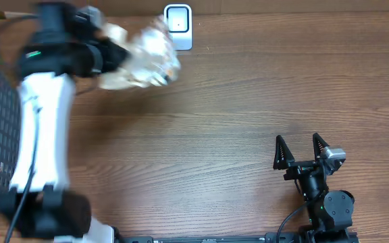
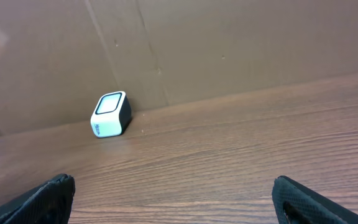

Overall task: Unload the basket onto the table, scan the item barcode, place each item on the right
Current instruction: 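Lift the snack bag out and drop it on the table center, then return the left gripper into the basket toward the teal packet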

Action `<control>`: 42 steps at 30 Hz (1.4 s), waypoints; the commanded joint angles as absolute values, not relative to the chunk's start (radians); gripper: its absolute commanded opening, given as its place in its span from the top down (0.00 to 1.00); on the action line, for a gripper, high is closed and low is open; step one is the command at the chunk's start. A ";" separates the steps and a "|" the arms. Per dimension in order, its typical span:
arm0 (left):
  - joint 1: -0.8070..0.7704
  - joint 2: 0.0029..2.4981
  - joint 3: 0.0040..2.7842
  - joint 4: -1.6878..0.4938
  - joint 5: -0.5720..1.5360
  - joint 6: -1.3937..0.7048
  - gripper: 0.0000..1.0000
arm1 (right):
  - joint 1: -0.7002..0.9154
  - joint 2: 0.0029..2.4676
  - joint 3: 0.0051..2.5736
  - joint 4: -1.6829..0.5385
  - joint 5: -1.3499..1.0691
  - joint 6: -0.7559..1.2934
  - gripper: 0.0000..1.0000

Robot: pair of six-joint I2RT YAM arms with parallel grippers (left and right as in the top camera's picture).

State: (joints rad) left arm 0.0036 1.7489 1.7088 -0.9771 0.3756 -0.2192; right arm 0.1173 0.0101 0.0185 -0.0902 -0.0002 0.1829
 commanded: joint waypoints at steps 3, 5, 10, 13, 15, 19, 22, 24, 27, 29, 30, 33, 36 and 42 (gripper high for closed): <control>-0.158 1.970 1.651 -0.944 0.394 -0.278 0.96 | 0.112 0.003 0.008 -0.084 -0.002 0.182 0.00; -0.190 2.025 1.651 -0.936 0.393 -0.290 0.96 | 0.112 0.003 0.008 -0.084 -0.002 0.182 0.00; -0.206 2.082 1.651 -0.937 0.393 -0.307 0.80 | 0.112 0.003 0.008 -0.084 -0.002 0.182 0.00; -0.199 2.077 1.654 -0.938 0.393 -0.307 0.39 | 0.112 0.003 0.008 -0.084 -0.002 0.182 0.00; -0.183 2.069 1.681 -0.955 0.389 -0.287 0.07 | 0.112 0.003 0.008 -0.084 -0.002 0.182 0.00; -0.115 2.047 1.866 -1.101 0.364 -0.254 0.00 | 0.112 0.003 0.008 -0.084 -0.002 0.182 0.00; -0.039 2.029 2.096 -1.252 0.363 -0.208 0.00 | 0.112 0.003 0.008 -0.084 -0.002 0.182 0.00; 0.033 2.011 2.303 -1.370 0.362 -0.170 0.00 | 0.112 0.003 0.008 -0.084 -0.002 0.182 0.00; 0.165 1.985 2.562 -1.525 0.332 -0.096 0.00 | 0.112 0.003 0.008 -0.084 -0.002 0.182 0.00; 0.273 1.970 2.689 -1.599 0.263 -0.089 0.00 | 0.112 0.003 0.008 -0.084 -0.002 0.182 0.00; 0.359 1.963 2.748 -1.637 0.228 -0.090 0.00 | 0.112 0.003 0.008 -0.084 -0.002 0.182 0.00; 0.587 1.960 2.803 -1.684 0.199 -0.113 0.00 | 0.112 0.003 0.008 -0.084 -0.002 0.182 0.00; 0.743 1.969 2.781 -1.681 0.199 -0.154 0.02 | 0.112 0.003 0.008 -0.084 -0.002 0.182 0.00; 0.945 2.054 2.642 -1.570 0.199 -0.246 0.09 | 0.112 0.003 0.008 -0.084 -0.002 0.182 0.00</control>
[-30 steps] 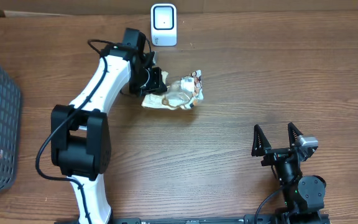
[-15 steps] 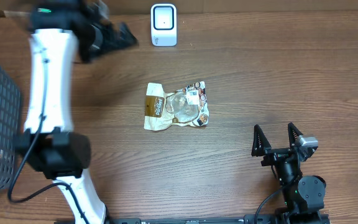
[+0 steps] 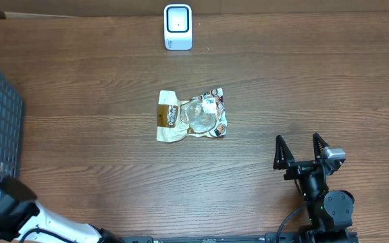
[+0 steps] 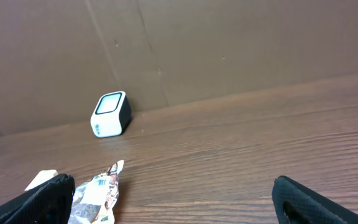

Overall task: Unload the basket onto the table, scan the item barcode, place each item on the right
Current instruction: 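Return the left gripper into the basket toward the teal packet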

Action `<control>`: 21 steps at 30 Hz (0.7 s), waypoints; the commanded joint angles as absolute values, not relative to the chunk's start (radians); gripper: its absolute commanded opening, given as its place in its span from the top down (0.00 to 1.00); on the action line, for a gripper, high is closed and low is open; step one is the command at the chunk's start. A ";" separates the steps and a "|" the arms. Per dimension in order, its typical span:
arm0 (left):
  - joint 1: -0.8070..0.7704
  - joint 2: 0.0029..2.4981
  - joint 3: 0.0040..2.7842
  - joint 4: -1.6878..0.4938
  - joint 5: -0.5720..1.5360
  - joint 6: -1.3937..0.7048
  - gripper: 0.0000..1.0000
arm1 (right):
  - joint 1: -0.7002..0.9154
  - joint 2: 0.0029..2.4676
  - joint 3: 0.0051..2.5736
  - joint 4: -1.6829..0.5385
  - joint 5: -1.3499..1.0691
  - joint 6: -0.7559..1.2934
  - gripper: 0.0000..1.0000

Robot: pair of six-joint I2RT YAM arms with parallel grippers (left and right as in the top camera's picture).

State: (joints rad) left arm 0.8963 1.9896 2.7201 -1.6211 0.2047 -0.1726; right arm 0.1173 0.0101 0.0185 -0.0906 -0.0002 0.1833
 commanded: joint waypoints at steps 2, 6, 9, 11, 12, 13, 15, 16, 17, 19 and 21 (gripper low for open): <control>0.950 2.091 2.587 -1.515 0.199 -0.263 0.12 | 0.112 0.003 0.008 -0.084 -0.002 0.182 0.00; 0.941 2.188 2.516 -1.404 0.183 -0.278 0.21 | 0.112 0.003 0.008 -0.084 -0.002 0.182 0.00; 0.923 2.265 2.482 -1.326 0.180 -0.278 0.24 | 0.112 0.003 0.008 -0.084 -0.002 0.182 0.00; 0.902 2.332 2.481 -1.281 0.180 -0.275 0.24 | 0.112 0.003 0.008 -0.084 -0.002 0.182 0.00; 0.895 2.352 2.480 -1.269 0.180 -0.272 0.24 | 0.112 0.003 0.008 -0.084 -0.002 0.182 0.00; 0.880 2.384 2.480 -1.247 0.179 -0.266 0.24 | 0.112 0.003 0.008 -0.084 -0.002 0.182 0.00; 0.854 2.437 2.481 -1.209 0.177 -0.266 0.24 | 0.112 0.003 0.008 -0.084 -0.002 0.182 0.00; 0.842 2.459 2.480 -1.195 0.173 -0.267 0.24 | 0.112 0.003 0.008 -0.084 -0.002 0.182 0.00; 0.829 2.484 2.480 -1.177 0.169 -0.270 0.24 | 0.112 0.003 0.008 -0.084 -0.002 0.182 0.00; 0.807 2.518 2.480 -1.157 0.126 -0.295 0.24 | 0.112 0.003 0.008 -0.084 -0.002 0.182 0.00; 0.788 2.543 2.480 -1.142 0.067 -0.325 0.23 | 0.112 0.003 0.008 -0.084 -0.002 0.182 0.00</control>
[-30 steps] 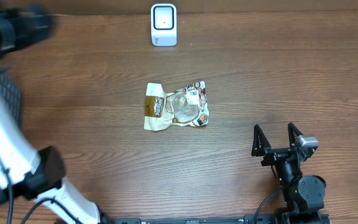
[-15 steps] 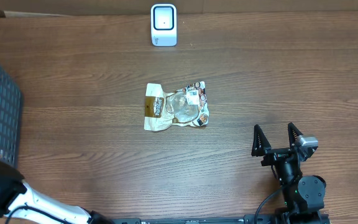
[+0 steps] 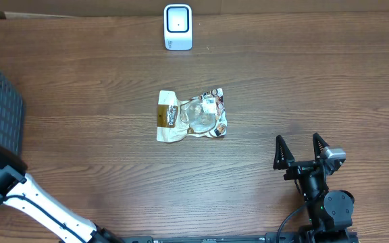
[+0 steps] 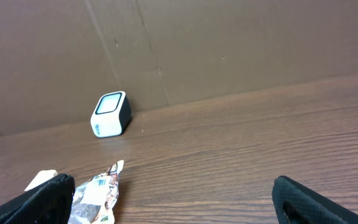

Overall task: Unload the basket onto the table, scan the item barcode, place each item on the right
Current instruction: 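Return the left gripper into the basket toward the teal packet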

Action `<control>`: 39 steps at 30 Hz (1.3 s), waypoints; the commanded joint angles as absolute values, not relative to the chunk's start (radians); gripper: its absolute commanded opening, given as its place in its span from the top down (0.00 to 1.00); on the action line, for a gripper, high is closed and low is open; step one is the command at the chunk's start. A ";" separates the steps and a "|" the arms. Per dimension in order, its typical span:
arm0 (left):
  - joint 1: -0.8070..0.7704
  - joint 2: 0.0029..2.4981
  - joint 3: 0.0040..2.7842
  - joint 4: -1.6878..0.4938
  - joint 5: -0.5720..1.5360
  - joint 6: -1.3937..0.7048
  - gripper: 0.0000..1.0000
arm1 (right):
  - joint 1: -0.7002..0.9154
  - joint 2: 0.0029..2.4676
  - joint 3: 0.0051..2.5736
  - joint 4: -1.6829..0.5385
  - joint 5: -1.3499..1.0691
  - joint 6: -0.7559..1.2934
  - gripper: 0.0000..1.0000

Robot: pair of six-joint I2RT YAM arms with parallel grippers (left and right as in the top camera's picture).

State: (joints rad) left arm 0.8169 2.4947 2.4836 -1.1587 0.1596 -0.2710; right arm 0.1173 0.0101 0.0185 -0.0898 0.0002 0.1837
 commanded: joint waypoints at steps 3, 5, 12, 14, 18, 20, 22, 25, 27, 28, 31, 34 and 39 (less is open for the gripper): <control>0.756 2.575 2.480 -1.116 -0.007 -0.345 0.23 | 0.112 0.003 0.008 -0.084 -0.002 0.182 0.00; 0.743 2.591 2.480 -1.112 -0.043 -0.364 0.22 | 0.112 0.003 0.008 -0.084 -0.002 0.182 0.00; 0.725 2.659 2.479 -1.106 -0.123 -0.374 0.23 | 0.112 0.003 0.008 -0.084 -0.002 0.182 0.00; 0.726 2.671 2.477 -1.106 -0.123 -0.375 0.24 | 0.112 0.003 0.008 -0.084 -0.002 0.182 0.00; 0.724 2.675 2.477 -1.112 -0.119 -0.374 0.96 | 0.112 0.003 0.008 -0.084 -0.002 0.182 0.00; 0.723 2.668 2.479 -1.127 -0.111 -0.374 0.96 | 0.112 0.003 0.008 -0.084 -0.002 0.182 0.00; 0.723 2.659 2.492 -1.155 -0.104 -0.374 0.96 | 0.112 0.003 0.008 -0.084 -0.002 0.182 0.00; 0.723 2.628 2.538 -1.217 -0.104 -0.373 0.96 | 0.112 0.003 0.008 -0.084 -0.002 0.182 0.00; 0.723 2.586 2.580 -1.262 -0.103 -0.374 0.96 | 0.112 0.003 0.008 -0.084 -0.002 0.182 0.00; 0.723 2.552 2.602 -1.287 -0.096 -0.374 0.96 | 0.112 0.003 0.008 -0.084 -0.002 0.182 0.00; 0.723 2.424 2.635 -1.335 -0.067 -0.373 0.96 | 0.112 0.003 0.008 -0.084 -0.002 0.182 0.00; 0.723 2.288 2.635 -1.358 -0.006 -0.358 0.96 | 0.112 0.003 0.008 -0.084 -0.002 0.182 0.00; 0.668 2.006 2.635 -1.483 0.204 -0.221 0.96 | 0.112 0.003 0.008 -0.084 -0.002 0.182 0.00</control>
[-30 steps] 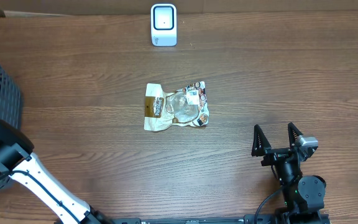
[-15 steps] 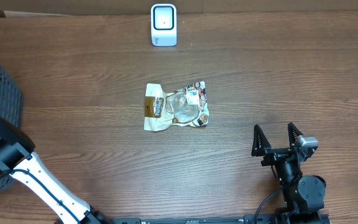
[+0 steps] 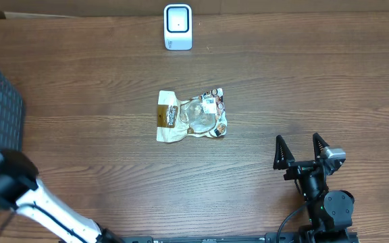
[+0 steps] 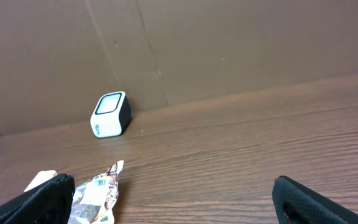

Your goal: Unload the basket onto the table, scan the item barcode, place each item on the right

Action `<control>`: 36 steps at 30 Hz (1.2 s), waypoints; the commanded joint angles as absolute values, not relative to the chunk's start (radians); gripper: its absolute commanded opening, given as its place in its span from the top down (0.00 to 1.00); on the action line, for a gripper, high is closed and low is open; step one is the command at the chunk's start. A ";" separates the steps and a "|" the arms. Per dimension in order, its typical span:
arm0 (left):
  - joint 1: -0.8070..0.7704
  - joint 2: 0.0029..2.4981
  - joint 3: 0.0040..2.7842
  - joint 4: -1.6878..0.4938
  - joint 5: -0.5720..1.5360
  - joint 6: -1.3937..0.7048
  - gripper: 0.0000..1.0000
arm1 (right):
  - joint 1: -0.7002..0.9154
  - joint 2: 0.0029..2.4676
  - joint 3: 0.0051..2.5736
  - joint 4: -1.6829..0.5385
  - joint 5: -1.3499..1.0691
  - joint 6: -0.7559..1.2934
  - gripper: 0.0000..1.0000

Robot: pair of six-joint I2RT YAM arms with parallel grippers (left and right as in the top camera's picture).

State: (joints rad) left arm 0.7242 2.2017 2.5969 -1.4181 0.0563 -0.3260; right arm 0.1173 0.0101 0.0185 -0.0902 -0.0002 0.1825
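Note:
A crinkled clear-and-brown snack packet [image 3: 192,116] lies flat in the middle of the wooden table, and its white label end [image 4: 95,198] peeks past my right gripper's left finger. The white barcode scanner [image 3: 177,25] stands at the back edge, its window facing up and forward [image 4: 110,114]. My right gripper [image 3: 301,150] rests near the front right, open and empty [image 4: 173,202], well right of the packet. Of my left arm [image 3: 19,196] only a black joint and a white link show at the lower left. Its gripper is out of view.
A dark wire basket stands at the left edge of the table. A brown cardboard wall [image 4: 229,43] closes off the back behind the scanner.
The left arm's joint and link have shifted slightly at the lower-left corner. The packet, the scanner and the right gripper are where they were.
First my left arm held the packet up at the back left, close to the scanner. By 2.0 s ago the packet lay in the middle of the table and the arm was at the lower-left corner. It has stayed there since.

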 commanded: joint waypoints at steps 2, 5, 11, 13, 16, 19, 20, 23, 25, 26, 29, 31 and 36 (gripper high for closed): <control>0.615 1.942 2.635 -1.524 0.202 -0.185 0.96 | 0.112 0.003 0.008 -0.084 -0.002 0.182 0.00; 0.466 1.874 2.635 -1.597 0.201 -0.126 0.96 | 0.112 0.003 0.008 -0.084 -0.002 0.182 0.00; 0.139 1.898 2.523 -1.682 0.154 -0.045 0.96 | 0.112 0.003 0.008 -0.084 -0.002 0.182 0.00; 0.073 1.899 2.434 -1.674 0.087 -0.064 0.96 | 0.112 0.003 0.008 -0.084 -0.002 0.182 0.00; -0.026 1.900 2.217 -1.614 0.070 -0.075 0.96 | 0.112 0.003 0.008 -0.084 -0.002 0.182 0.00; -0.087 1.900 1.993 -1.478 0.067 -0.083 0.96 | 0.112 0.003 0.008 -0.084 -0.002 0.182 0.00; -0.099 1.900 1.929 -1.427 0.067 -0.091 0.96 | 0.112 0.003 0.008 -0.084 -0.002 0.182 0.00; -0.119 1.900 1.714 -1.263 0.072 -0.120 0.95 | 0.112 0.003 0.008 -0.084 -0.002 0.182 0.00; -0.121 1.900 1.590 -1.150 0.098 -0.138 0.96 | 0.112 0.003 0.008 -0.084 -0.002 0.182 0.00; -0.121 1.900 1.548 -1.107 0.117 -0.138 0.96 | 0.112 0.003 0.008 -0.084 -0.002 0.182 0.00; -0.121 1.900 1.474 -1.026 0.165 -0.138 0.54 | 0.112 0.003 0.008 -0.084 -0.002 0.182 0.00; -0.121 1.900 1.480 -1.022 0.191 -0.146 0.18 | 0.112 0.003 0.008 -0.084 -0.002 0.182 0.00; -0.101 1.851 1.776 -1.192 0.160 -0.218 0.07 | 0.112 0.003 0.008 -0.084 -0.002 0.182 0.00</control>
